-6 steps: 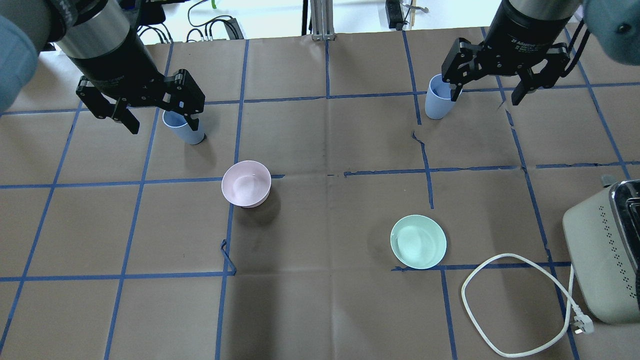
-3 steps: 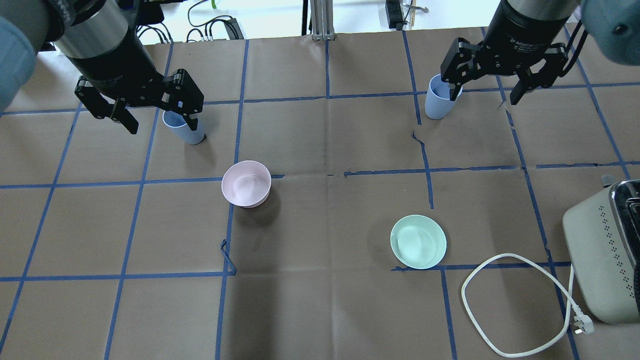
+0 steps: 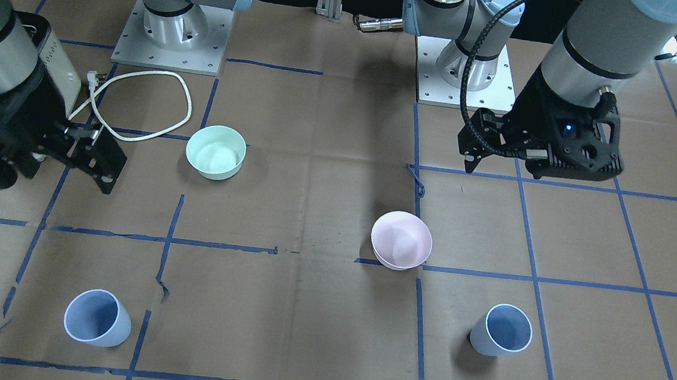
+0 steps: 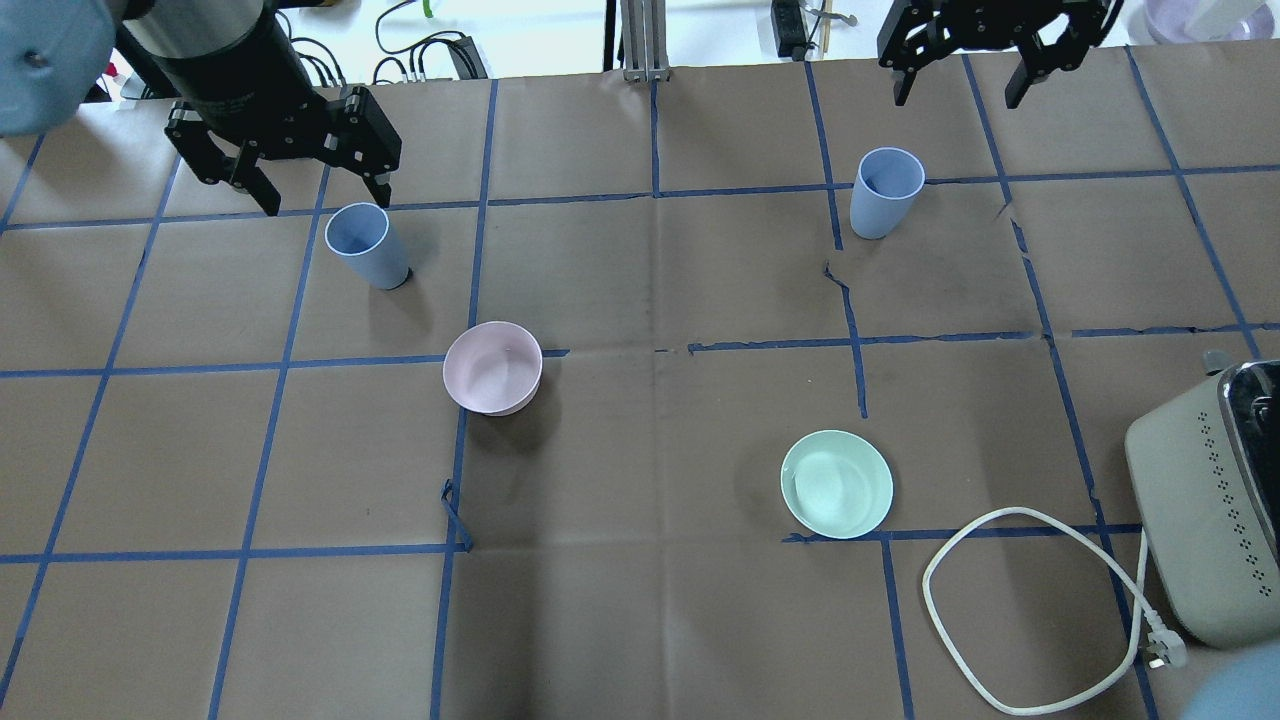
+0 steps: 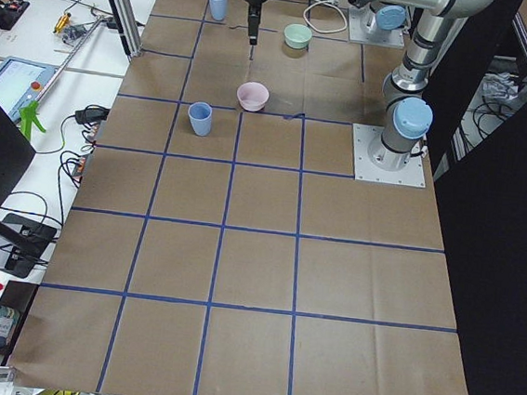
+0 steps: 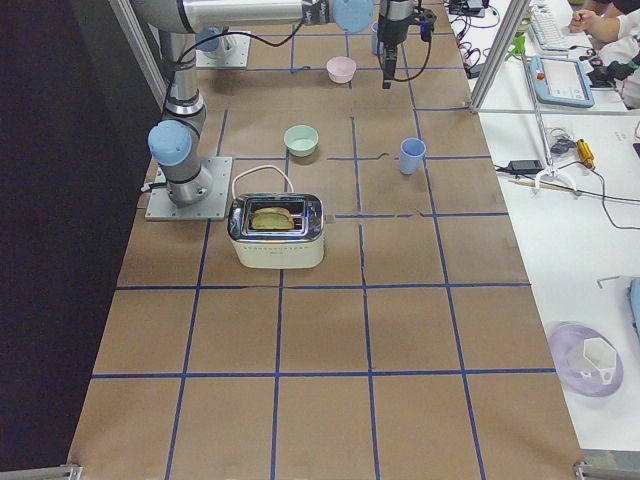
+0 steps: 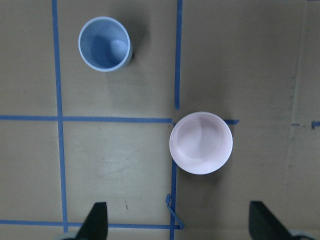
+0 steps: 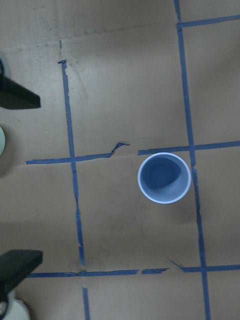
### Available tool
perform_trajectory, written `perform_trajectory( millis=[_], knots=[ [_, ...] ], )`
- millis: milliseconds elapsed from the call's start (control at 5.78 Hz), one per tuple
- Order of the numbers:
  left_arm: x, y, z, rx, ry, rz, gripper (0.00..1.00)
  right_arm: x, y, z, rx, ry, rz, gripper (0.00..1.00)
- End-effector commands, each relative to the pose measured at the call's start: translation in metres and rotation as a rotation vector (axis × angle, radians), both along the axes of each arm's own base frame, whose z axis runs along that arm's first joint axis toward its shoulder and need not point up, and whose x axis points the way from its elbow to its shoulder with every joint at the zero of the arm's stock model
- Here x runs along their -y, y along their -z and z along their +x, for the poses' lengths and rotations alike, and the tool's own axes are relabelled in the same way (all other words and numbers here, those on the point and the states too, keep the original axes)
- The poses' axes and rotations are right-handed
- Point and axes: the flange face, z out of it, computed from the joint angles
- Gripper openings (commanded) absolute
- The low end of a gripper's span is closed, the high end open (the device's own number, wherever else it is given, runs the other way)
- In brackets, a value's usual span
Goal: Stack blue cups with both arms
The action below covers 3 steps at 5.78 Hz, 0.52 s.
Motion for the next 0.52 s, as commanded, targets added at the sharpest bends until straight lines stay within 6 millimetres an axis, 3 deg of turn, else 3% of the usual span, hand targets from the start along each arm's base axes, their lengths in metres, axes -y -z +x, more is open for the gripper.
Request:
perform_trajectory(
  millis=[0,173,346],
  knots=[
    [0.092,0.067,0.020,-0.001,0.021,0.014,0.98,0.046,0.026,-0.061,0.009,-0.059,0.011,1.00],
    [0.110,0.111,0.027,-0.005,0.059,0.037,0.98,0.058,0.043,-0.076,0.010,-0.057,0.014,1.00],
    [0.112,0.142,0.037,-0.005,0.069,0.025,0.98,0.071,0.069,-0.079,0.014,-0.051,0.032,1.00]
  ],
)
